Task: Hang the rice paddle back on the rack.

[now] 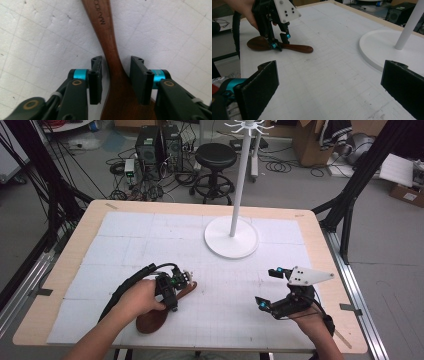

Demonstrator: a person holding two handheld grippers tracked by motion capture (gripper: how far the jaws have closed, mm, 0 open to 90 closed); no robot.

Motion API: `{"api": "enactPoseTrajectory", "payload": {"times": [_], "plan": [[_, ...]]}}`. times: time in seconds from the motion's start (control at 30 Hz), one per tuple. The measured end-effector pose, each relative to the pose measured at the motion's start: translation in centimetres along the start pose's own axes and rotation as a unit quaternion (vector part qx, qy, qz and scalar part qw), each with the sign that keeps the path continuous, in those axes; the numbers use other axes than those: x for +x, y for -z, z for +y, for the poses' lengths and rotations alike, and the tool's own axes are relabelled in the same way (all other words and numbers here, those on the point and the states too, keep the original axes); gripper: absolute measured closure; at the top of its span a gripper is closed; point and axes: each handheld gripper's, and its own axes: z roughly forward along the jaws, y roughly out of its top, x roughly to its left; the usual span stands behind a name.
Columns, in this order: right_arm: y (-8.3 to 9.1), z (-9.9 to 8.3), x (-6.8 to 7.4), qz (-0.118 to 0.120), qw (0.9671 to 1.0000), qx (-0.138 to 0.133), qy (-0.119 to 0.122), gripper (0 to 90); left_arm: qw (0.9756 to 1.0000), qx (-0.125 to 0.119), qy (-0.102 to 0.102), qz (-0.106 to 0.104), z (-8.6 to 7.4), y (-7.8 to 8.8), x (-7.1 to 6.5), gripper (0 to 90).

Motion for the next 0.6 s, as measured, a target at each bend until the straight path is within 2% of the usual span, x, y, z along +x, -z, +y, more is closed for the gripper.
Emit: {"api": "enactPoseTrajectory", "payload": {"times": [0.6], "plan": [[0.04,0.00,0.02,0.001,1.0000,0.000,-0.001,0.5,0.9995,-0.003,-0.031,0.000,0.00,0.06,-0.49,73.9]]}}
